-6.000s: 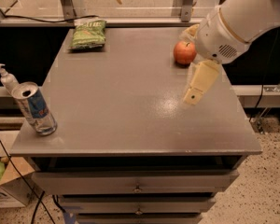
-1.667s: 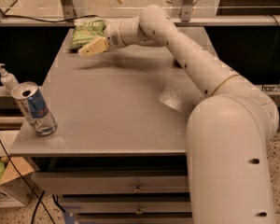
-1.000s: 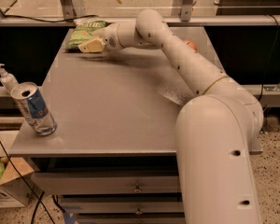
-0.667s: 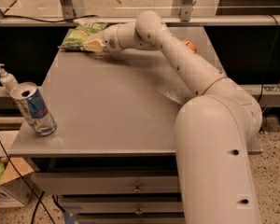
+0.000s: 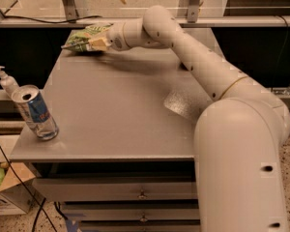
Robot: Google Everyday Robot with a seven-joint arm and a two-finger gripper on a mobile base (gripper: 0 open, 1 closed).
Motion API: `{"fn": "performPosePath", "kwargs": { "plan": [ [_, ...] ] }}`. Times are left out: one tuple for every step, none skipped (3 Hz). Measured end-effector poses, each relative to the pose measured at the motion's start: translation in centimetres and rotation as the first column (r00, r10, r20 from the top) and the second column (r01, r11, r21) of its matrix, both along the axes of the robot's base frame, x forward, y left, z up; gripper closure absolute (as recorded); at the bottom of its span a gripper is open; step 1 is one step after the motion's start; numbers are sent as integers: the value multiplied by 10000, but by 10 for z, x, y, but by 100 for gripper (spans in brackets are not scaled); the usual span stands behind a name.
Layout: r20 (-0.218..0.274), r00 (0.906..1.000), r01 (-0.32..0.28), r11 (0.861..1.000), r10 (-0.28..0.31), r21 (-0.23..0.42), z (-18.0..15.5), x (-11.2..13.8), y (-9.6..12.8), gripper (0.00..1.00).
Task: Move green jalapeno chip bag near redbull can
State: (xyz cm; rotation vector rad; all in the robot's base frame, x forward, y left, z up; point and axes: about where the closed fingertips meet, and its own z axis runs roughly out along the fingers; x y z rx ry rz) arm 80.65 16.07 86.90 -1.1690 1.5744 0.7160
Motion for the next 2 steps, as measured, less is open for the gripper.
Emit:
{"fn": "performPosePath", "kwargs": {
  "plan": [
    [803,9941,-702,9967,733,-406,35,-48,-13,100],
    [1206,9759,-1788,9832,1821,-376,49,-105,-27,100]
  ]
}}
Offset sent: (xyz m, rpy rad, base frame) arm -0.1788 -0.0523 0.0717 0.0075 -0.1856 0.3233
